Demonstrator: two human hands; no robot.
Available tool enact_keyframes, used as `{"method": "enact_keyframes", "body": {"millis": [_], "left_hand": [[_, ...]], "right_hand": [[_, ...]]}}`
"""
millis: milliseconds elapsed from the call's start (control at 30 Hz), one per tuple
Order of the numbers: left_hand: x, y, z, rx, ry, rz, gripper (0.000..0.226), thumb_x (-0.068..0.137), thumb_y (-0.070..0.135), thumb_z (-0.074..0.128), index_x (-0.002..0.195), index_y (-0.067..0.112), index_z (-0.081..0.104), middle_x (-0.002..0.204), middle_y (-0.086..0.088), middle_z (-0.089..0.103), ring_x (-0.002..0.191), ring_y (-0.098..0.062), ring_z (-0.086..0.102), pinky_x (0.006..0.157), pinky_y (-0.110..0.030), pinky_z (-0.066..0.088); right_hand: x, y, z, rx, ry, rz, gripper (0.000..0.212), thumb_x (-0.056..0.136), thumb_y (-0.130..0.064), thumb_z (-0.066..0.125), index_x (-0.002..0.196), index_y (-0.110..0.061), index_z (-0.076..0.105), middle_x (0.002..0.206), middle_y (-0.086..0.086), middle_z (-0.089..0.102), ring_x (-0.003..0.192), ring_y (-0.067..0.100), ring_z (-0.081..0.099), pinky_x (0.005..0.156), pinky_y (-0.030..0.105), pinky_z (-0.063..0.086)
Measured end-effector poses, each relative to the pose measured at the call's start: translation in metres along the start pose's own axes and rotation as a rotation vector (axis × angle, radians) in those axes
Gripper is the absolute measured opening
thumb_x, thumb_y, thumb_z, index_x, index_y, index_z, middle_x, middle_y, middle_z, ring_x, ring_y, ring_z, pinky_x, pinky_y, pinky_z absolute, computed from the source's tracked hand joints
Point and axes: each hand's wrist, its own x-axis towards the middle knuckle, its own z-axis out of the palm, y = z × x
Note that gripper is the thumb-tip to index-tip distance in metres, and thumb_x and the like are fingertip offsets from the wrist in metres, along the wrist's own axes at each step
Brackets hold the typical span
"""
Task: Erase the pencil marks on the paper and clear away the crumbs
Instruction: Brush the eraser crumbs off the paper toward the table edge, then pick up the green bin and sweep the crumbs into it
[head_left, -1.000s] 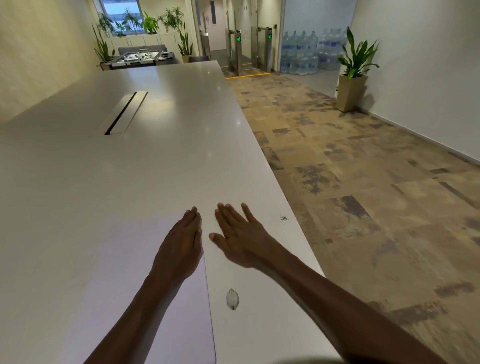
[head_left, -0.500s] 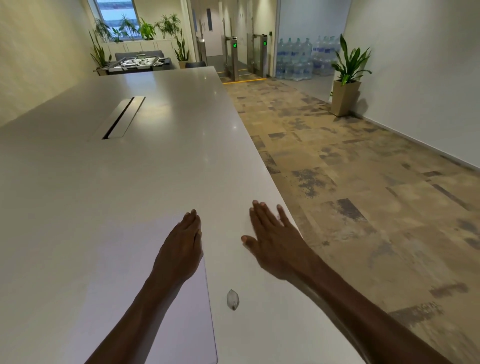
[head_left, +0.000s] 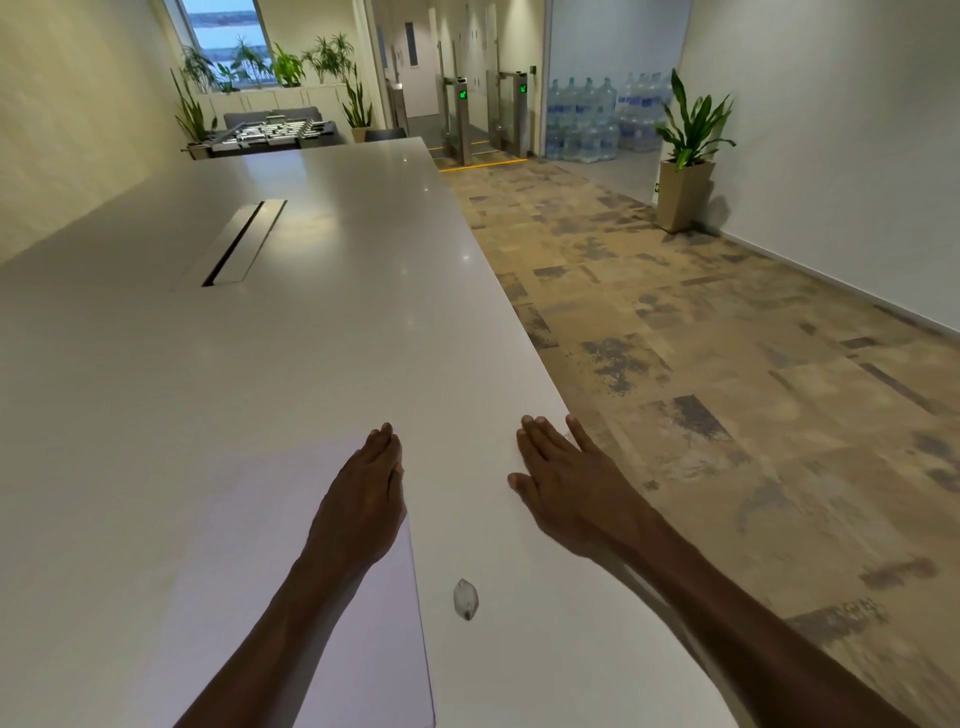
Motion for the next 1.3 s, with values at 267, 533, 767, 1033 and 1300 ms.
{"method": "enact_keyframes", "body": {"millis": [267,533,767,1033,1300], "left_hand": [[-0.003,0.012,-0.004,-0.026,0.013,0.011,0.046,0.101,0.011,0.033,0.147,0.003,0.038,0.156,-0.008,0.031,0.146,-0.015,0.024,0.114,-0.021,0.013],[0.012,0.049,-0.021,-0.052,-0.044,0.123,0.063,0.093,0.030,0.023,0.146,0.000,0.039,0.157,-0.010,0.028,0.147,-0.023,0.025,0.116,-0.026,0.015],[0.006,0.064,-0.027,-0.004,-0.088,0.163,0.050,0.106,0.020,0.031,0.151,0.001,0.022,0.162,-0.012,0.008,0.151,-0.025,0.004,0.121,-0.037,0.008],[-0.009,0.072,-0.024,-0.075,-0.122,0.166,0.052,0.106,0.024,0.026,0.153,0.003,0.015,0.163,-0.011,0.002,0.151,-0.021,-0.002,0.122,-0.036,0.003],[-0.011,0.116,-0.008,-0.116,-0.124,0.184,0.052,0.106,0.023,0.029,0.152,0.001,0.020,0.163,-0.012,0.008,0.151,-0.023,0.002,0.120,-0.037,0.006]], "right_hand": [[0.014,0.006,-0.013,0.317,0.291,0.020,0.035,0.095,-0.018,0.044,0.088,0.006,0.068,0.102,0.022,0.074,0.097,0.039,0.070,0.086,0.045,0.055],[0.026,-0.006,-0.025,0.028,0.532,0.000,0.040,0.084,-0.020,0.080,0.057,-0.014,0.050,0.047,0.002,0.051,0.038,0.023,0.048,0.044,0.024,0.022],[0.010,-0.014,-0.007,-0.020,0.334,0.010,0.051,0.104,-0.019,0.031,0.153,-0.019,0.041,0.139,0.001,0.063,0.128,0.027,0.056,0.100,0.051,0.037],[-0.019,-0.034,-0.029,0.119,0.033,0.210,0.062,0.109,-0.043,0.026,0.161,-0.029,-0.005,0.170,0.010,-0.005,0.157,0.029,-0.001,0.120,0.064,0.005],[-0.057,0.014,-0.031,0.268,0.080,0.286,0.059,0.108,-0.043,0.028,0.161,-0.023,0.012,0.168,0.008,0.016,0.152,0.030,0.017,0.119,0.064,0.015]]}}
